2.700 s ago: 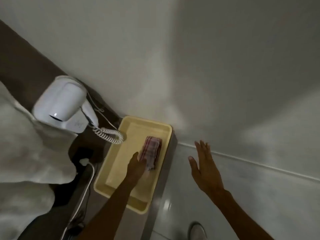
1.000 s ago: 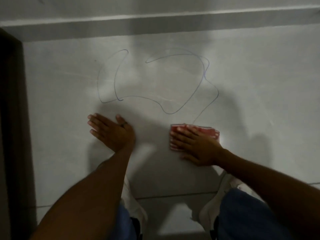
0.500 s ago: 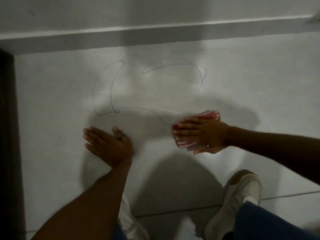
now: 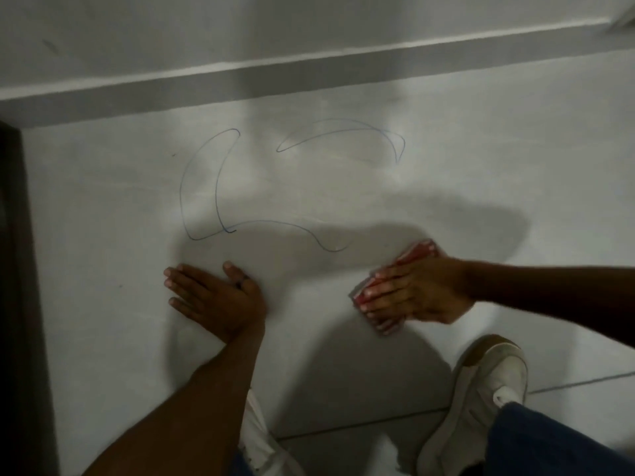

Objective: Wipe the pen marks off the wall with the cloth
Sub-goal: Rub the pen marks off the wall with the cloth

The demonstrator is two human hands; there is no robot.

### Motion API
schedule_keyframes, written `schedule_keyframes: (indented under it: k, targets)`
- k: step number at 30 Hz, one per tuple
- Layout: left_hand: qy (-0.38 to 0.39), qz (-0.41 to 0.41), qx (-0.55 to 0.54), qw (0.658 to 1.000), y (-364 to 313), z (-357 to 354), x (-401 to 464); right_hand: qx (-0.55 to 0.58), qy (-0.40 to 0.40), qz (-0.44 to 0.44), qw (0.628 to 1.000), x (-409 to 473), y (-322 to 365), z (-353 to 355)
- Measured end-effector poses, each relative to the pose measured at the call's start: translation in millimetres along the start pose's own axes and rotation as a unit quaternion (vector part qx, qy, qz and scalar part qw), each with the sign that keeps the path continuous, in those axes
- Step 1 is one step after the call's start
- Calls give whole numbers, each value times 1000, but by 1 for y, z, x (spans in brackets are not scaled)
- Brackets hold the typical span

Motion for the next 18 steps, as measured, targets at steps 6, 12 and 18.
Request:
schedule_keyframes:
  k: [6, 12, 18]
  targets:
    - [-7, 4, 7, 1000, 1, -3, 1, -40, -188, -280, 941, -27, -107, 80]
    - [-22, 1, 0, 1000, 3, -6, 1, 58, -363, -590, 718, 7, -124, 105]
    - [-16, 2, -3, 1000, 2, -9, 1, 8, -161, -306, 938, -4, -131, 119]
Point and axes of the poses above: each hand's wrist, its own x-axis towards the middle knuckle, its own z-axis out of the back of the hand, y = z × x, the point moved 3 cm from there along x, towards the middle knuckle, and after that the axes turned 11 degrees about x, right-handed, at the moved point
